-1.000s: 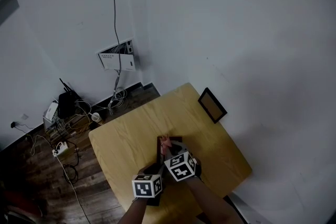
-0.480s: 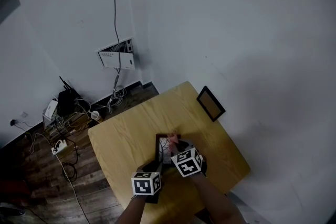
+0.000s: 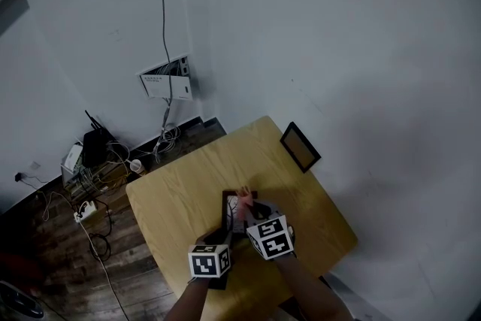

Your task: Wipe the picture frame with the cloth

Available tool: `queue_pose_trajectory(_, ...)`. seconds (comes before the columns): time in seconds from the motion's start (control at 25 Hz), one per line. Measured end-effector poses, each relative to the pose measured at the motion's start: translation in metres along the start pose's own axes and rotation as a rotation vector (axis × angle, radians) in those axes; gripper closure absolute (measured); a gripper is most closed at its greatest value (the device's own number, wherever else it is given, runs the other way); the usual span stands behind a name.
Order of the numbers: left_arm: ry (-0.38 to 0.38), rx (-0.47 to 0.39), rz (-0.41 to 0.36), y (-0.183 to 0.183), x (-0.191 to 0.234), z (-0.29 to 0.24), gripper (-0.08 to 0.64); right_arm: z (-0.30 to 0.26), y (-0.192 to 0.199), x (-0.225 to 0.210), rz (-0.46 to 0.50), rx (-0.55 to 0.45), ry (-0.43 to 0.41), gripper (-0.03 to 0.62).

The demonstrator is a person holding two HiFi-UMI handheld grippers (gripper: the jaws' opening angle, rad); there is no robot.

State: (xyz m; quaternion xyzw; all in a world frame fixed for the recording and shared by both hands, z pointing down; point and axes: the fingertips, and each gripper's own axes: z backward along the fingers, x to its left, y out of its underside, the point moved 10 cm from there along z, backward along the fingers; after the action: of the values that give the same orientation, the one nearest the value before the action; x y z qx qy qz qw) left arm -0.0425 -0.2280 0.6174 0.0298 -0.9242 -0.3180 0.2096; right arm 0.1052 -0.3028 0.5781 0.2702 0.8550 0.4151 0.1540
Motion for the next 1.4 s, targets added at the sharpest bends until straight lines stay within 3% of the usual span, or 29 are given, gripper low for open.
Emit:
queue_pose_trajectory(0.72, -0.004, -0.003, -0.005, 0.000, -0.001, 0.001, 0.443, -0.013, 0.020, 0.048, 0.006, 0.061, -0.178, 0.574)
queue_pose_trajectory(1.16, -0.014, -0.008, -0.011, 0.001, -0.001, 0.000, 0.443, -0.024, 0.024, 0.044, -0.018, 0.148, -0.193, 0.574)
queue_pose_trajectory(1.4, -0.012, -0.008, 0.002, 0.001, -0.001, 0.000, 0.443, -0.017, 0.029, 0.039, 0.049, 0.181, -0.139, 0.574)
